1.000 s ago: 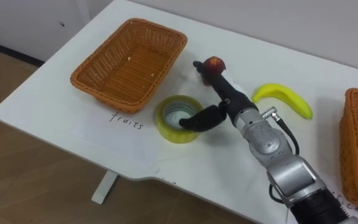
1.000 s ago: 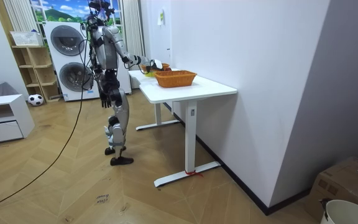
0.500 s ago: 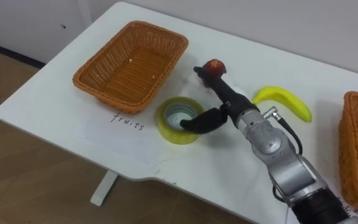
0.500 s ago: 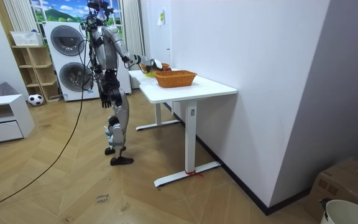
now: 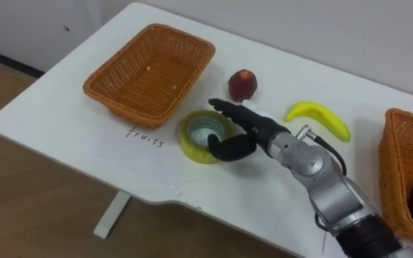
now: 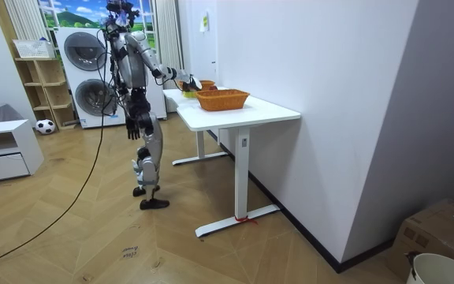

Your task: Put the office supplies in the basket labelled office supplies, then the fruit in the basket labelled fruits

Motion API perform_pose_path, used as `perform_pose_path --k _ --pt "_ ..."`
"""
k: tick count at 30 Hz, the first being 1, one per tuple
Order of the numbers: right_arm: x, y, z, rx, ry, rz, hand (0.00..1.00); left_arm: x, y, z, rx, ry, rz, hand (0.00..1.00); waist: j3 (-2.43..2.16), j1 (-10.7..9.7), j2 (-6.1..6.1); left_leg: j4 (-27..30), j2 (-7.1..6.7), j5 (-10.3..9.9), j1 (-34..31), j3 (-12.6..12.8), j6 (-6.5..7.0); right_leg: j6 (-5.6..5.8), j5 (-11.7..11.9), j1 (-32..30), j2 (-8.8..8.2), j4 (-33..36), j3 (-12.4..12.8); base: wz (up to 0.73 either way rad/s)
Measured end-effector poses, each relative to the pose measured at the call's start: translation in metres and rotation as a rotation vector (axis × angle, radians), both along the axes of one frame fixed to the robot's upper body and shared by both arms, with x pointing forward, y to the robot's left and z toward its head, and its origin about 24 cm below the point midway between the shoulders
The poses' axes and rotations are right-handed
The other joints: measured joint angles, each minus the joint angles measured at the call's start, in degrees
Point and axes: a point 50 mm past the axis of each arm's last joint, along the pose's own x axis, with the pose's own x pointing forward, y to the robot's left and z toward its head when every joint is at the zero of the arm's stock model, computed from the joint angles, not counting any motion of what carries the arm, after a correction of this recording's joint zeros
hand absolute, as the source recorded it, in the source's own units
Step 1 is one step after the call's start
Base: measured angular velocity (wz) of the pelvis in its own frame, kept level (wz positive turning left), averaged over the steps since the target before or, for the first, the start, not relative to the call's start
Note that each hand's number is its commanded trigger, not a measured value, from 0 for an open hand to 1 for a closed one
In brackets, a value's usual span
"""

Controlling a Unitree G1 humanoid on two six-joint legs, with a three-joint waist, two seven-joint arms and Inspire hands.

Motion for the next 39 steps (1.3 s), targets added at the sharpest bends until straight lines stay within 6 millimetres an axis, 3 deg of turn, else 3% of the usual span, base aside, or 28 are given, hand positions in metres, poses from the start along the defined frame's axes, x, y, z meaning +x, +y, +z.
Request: perform_pose_path --k 12,19,30,36,39 --pt "0.009 0.002 0.013 -0.081 0.013 0.077 0.00 0.013 0.003 0.002 0.010 -0.037 -0.015 0.00 -0.21 0.0 -0.81 -0.5 0.04 0.0 0.2 -0.2 0.00 0.01 0.0 0.0 0.05 0.1 -0.1 0.00" --pt "0.012 -0.001 0.017 -0.098 0.018 0.089 0.00 0.014 0.006 0.004 0.023 -0.052 -0.019 0.00 0.08 0.1 -1.75 -0.5 -0.01 0.0 0.0 -0.6 0.01 0.01 0.0 0.0 -0.02 0.0 -0.7 0.03" --pt "0.015 -0.009 0.022 -0.165 0.065 0.128 0.00 0.016 0.010 0.005 0.018 -0.056 0.004 0.00 0.15 2.3 -2.10 -0.6 0.06 0.0 0.2 -0.6 0.01 0.01 0.0 0.1 0.03 0.0 -0.7 0.00" --pt "0.016 -0.011 0.023 -0.177 0.098 0.145 0.00 0.017 0.015 0.006 0.020 -0.047 0.009 0.00 0.11 2.8 -3.30 -0.6 0.06 0.0 0.2 -0.4 0.01 0.02 0.0 0.2 0.06 0.1 -0.7 0.00" --pt "0.016 -0.011 0.024 -0.179 0.106 0.154 0.00 0.016 0.019 0.006 0.031 -0.032 0.018 0.00 0.41 2.9 -4.04 -0.6 0.05 0.0 0.2 -0.5 0.01 0.02 0.0 0.3 0.05 0.1 -0.7 0.00"
